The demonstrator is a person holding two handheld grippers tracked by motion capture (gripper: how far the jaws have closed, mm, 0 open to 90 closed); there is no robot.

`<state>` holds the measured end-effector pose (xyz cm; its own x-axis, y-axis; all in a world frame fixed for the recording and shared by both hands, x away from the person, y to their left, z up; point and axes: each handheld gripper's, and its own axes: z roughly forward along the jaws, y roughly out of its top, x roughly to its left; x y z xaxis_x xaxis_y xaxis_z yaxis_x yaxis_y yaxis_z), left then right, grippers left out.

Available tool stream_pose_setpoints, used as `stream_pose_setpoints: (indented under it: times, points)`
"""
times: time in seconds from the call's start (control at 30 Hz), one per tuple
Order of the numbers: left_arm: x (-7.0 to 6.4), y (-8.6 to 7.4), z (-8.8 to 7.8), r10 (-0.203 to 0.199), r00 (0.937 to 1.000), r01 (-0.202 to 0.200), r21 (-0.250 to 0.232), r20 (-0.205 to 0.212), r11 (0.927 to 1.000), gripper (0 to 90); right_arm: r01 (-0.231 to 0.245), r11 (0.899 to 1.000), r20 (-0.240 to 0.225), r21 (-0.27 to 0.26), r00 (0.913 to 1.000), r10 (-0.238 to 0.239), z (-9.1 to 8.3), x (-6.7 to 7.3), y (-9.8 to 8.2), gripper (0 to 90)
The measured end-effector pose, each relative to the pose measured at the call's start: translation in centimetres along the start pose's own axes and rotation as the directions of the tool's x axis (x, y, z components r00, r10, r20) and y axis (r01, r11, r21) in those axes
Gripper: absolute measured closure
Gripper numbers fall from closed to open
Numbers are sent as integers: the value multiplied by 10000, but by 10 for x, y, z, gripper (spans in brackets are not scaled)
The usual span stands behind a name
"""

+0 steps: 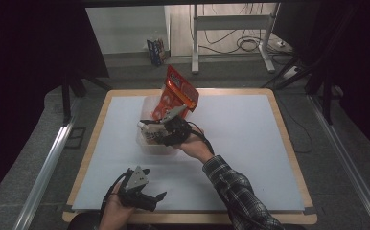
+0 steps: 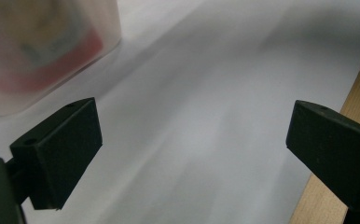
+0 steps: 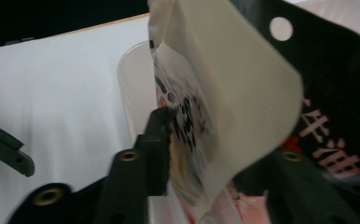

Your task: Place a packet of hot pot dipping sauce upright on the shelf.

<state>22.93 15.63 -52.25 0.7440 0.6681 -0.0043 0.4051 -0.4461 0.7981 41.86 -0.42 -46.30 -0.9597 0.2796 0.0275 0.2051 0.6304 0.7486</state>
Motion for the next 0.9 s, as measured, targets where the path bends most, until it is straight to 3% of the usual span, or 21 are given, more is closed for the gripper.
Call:
stream_pose_setpoints:
  times: [0.17, 0.23, 0.43, 0.9]
  points:
    - [0, 0, 0, 29, 10000, -29, 23, -17, 10000, 32, -353, 9994, 145, -69, 9993, 354, -3, 0, 1, 440]
    - [0, 0, 0, 22, 10000, -22, 35, -20, 10000, 32, -645, 9978, -209, -128, 9977, 642, -6, -2, 3, 390]
    - [-1, 0, 1, 53, 10000, -53, 53, -51, 10000, 32, -491, 9988, -145, -79, 9987, 490, -11, 3, 5, 320]
    - [0, 0, 0, 84, 9999, -84, 44, -57, 10000, 31, -606, 9981, 17, -90, 9982, 606, -24, 6, -1, 252]
